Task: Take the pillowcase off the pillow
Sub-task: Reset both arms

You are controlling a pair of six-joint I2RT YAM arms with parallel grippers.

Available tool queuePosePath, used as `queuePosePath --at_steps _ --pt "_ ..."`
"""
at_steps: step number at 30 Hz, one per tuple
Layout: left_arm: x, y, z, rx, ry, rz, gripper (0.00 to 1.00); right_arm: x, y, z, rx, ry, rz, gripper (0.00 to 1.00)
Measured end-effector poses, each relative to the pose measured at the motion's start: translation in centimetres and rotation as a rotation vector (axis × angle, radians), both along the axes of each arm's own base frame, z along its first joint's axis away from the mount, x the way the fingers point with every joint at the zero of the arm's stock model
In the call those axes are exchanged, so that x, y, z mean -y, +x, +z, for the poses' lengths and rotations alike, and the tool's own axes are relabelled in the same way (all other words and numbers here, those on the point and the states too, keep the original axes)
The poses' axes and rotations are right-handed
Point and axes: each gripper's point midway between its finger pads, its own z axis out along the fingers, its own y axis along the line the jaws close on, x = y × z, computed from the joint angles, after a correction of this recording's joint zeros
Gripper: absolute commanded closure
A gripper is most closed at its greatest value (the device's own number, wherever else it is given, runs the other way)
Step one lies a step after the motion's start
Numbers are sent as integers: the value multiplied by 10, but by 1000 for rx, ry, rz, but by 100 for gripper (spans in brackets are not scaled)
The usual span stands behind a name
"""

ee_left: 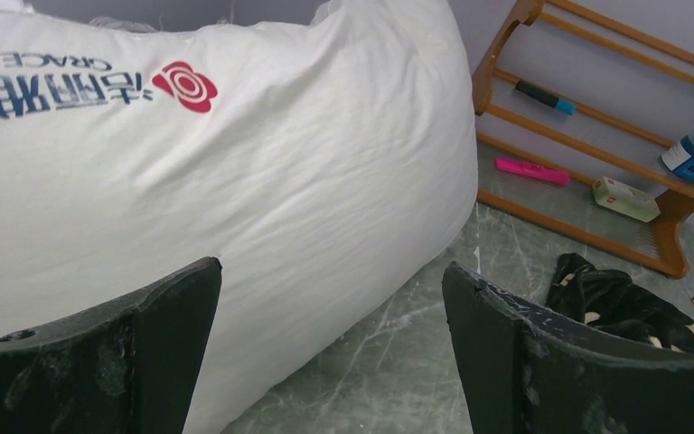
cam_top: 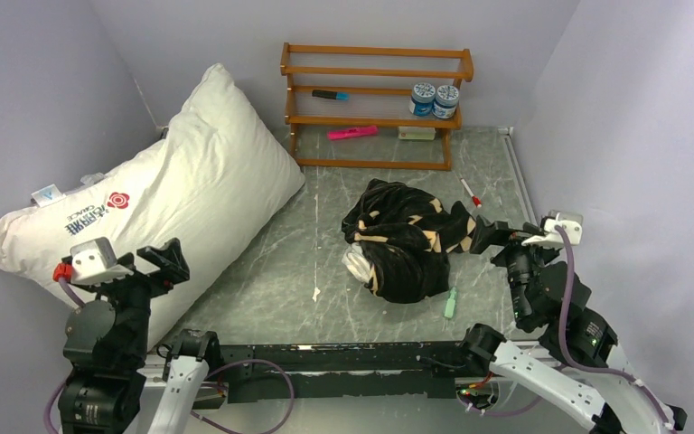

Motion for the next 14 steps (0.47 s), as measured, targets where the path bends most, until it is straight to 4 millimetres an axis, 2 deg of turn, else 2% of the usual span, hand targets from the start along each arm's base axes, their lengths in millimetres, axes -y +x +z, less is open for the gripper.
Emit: queuePosePath --at_steps 6,14 --pt "-2 -10 -11 26 -34 16 4 6 -2 -5 18 27 -20 0" --pt "-1 -11 -17 42 -82 14 4 -1 3 -19 -2 3 -14 0"
